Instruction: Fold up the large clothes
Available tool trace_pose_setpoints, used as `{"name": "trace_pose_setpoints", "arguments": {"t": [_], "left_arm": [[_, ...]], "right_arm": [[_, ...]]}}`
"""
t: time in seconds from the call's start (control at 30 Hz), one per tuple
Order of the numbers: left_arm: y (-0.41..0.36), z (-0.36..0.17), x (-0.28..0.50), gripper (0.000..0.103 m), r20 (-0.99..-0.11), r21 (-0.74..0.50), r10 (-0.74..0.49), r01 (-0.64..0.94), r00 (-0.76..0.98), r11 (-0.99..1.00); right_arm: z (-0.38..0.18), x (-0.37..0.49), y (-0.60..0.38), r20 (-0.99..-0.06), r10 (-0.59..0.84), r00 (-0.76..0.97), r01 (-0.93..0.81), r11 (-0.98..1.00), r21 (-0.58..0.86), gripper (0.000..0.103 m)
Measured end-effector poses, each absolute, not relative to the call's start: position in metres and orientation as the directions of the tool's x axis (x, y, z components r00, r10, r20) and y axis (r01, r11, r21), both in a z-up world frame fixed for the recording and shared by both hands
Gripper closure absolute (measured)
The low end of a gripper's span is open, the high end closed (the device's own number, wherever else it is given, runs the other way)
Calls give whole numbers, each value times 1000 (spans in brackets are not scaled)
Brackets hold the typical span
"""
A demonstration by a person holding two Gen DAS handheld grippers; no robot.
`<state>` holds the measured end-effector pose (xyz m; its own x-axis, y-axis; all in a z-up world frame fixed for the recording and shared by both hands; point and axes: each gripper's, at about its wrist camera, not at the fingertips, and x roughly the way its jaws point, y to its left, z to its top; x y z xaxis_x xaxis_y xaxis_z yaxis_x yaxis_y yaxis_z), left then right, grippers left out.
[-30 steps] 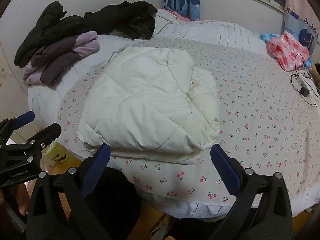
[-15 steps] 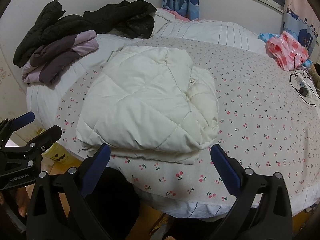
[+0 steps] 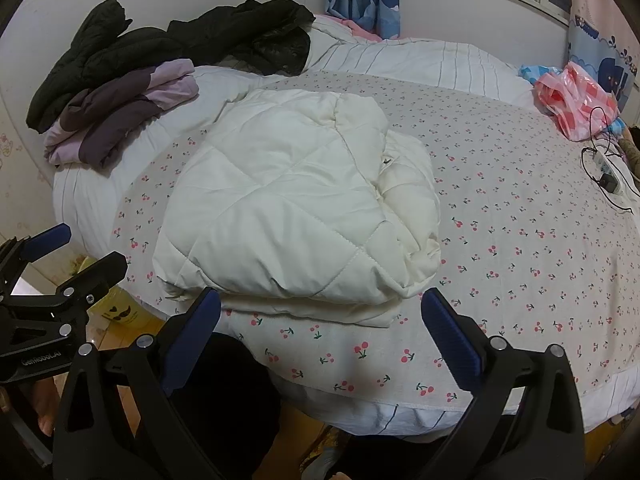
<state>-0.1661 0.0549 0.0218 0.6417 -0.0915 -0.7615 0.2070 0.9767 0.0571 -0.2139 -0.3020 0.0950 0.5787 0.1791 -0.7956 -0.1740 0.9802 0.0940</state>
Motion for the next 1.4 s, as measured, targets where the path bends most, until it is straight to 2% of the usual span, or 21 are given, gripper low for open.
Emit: {"name": "trace_pose_setpoints", "arguments": {"t": [1.4], "left_arm": [[52, 29, -173, 7, -750, 63, -88, 203, 656, 977]], "right_arm": [[94, -213, -300, -798, 180, 576, -184, 979, 89, 6]]}}
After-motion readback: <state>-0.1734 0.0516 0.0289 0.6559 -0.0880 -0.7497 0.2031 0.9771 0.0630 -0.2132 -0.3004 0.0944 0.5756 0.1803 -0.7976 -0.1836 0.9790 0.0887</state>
